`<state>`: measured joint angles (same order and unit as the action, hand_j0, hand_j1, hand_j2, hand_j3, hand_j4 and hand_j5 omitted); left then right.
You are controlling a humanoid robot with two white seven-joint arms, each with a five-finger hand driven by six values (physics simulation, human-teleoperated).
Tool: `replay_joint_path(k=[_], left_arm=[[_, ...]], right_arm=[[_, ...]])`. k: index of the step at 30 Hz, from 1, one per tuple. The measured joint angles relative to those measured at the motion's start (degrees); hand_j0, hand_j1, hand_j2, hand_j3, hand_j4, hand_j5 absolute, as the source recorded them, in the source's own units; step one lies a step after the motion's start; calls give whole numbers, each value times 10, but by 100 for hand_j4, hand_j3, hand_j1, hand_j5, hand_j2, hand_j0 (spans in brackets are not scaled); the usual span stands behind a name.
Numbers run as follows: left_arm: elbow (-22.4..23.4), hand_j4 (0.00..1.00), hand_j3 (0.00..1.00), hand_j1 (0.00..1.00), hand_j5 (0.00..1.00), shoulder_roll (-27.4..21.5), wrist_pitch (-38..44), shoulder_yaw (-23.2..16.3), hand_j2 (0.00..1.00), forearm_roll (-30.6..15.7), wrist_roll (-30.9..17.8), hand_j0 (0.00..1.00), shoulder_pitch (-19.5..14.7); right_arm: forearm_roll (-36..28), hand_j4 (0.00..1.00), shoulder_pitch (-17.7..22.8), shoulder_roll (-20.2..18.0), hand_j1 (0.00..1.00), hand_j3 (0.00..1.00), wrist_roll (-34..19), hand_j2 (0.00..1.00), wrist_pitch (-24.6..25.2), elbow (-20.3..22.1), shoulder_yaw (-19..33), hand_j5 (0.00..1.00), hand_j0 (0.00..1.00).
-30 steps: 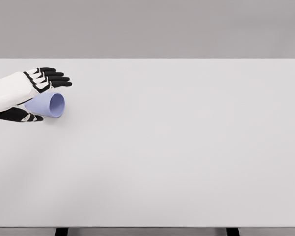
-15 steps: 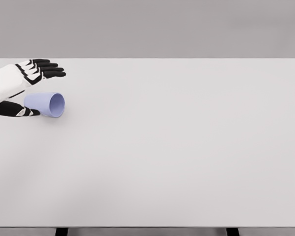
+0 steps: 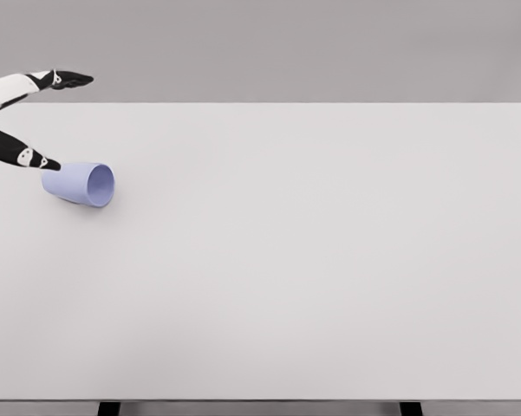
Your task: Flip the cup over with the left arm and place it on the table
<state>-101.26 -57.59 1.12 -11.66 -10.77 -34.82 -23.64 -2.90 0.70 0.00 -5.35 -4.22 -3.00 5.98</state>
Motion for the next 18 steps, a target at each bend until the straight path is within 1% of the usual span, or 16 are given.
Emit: replay_joint_path(k=[3,5,6,11,13,15,18], left_arm=[[0,100,100,100,100,5,34,-16,100,15,-1,100,0],[0,100,100,100,100,7,45,-28,100,38,-2,100,-1],[0,100,100,100,100,7,49,-35,100,56,-2,100,-1],[2,100,100,100,100,29,51,-58,100,174,-2,100,-2],[4,100,100,100,100,41,49,-67,100,209,-2,100,0],[5,100,100,100,100,49,49,-76,100,228,-2,100,-1],[5,100,100,100,100,54,48,-90,100,240,-2,100,0]], right_arm=[[0,100,0,0,100,100,0,100,0,0,0,100,100],[0,100,0,0,100,100,0,100,0,0,0,100,100],[0,100,0,0,100,100,0,100,0,0,0,100,100],[0,100,0,0,100,100,0,100,0,0,0,100,100],[0,100,0,0,100,100,0,100,0,0,0,100,100],[0,100,0,0,100,100,0,100,0,0,0,100,100],[0,100,0,0,100,100,0,100,0,0,0,100,100]])
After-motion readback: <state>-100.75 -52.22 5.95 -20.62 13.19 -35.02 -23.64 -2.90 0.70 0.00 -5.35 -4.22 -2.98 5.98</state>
